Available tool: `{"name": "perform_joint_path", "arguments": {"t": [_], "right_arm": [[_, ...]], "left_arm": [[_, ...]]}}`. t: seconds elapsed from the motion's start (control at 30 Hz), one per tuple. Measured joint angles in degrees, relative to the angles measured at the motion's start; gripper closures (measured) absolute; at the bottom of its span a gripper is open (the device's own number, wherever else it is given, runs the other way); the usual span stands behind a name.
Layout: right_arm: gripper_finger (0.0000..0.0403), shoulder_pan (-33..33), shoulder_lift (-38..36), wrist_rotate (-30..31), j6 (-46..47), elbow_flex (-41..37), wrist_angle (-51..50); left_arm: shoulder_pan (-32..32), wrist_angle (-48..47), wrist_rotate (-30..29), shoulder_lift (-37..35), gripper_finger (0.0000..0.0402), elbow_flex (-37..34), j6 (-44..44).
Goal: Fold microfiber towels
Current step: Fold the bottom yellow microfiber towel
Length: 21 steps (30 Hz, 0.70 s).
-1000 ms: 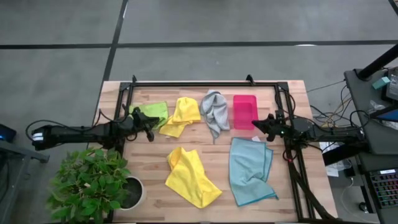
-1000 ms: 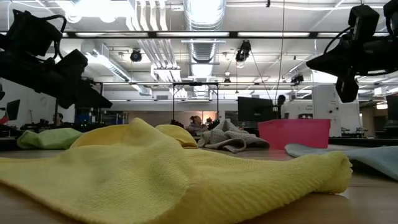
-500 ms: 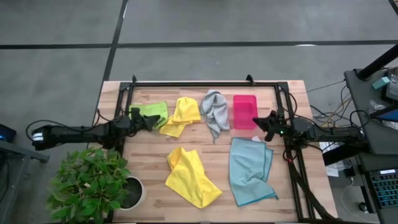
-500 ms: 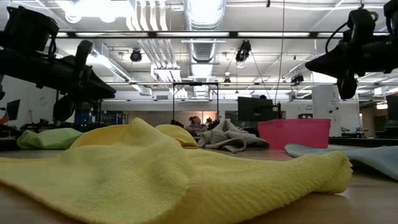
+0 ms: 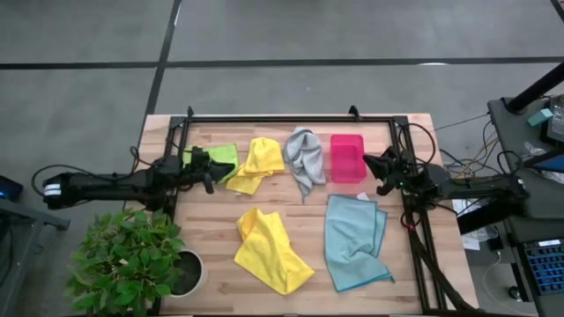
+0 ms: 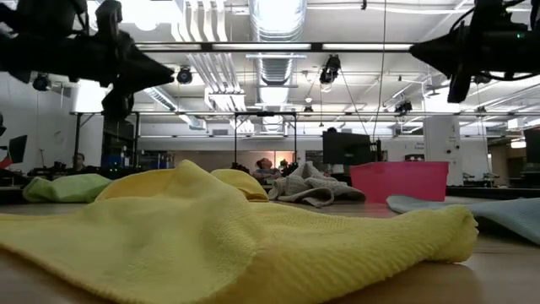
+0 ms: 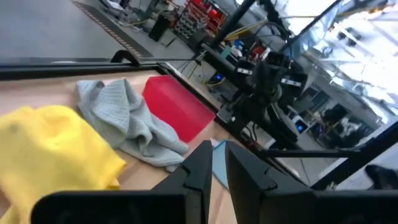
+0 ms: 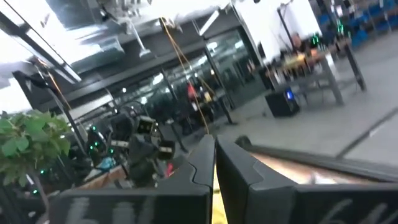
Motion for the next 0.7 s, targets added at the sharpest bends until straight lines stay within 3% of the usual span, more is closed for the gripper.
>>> {"name": "perform_joint_path", "arguments": {"t": [0.13, 0.37, 0.5, 0.7], "right_arm": [[0.0394, 0.0, 7.73, -0.04, -2.47, 0.96, 8.17], [0.0394, 0.13, 20.26, -1.23, -8.17, 11.02, 8.21], [0.0394, 0.9, 27.05, -4.92, -10.04, 16.1, 7.98], [0.0394, 5.11, 36.65, -5.41, -12.05, 21.71, 8.49]], "left_arm": [[-0.82, -0.17, 1.36, 5.84, 0.0371, 4.32, 3.81], [-3.84, 0.28, 7.2, 16.48, 0.0371, 11.94, 5.46], [-8.7, -0.67, 8.61, 22.03, 0.0371, 14.44, 5.49], [-17.61, -1.16, 8.6, 27.62, 0.0371, 16.61, 1.3]]}}
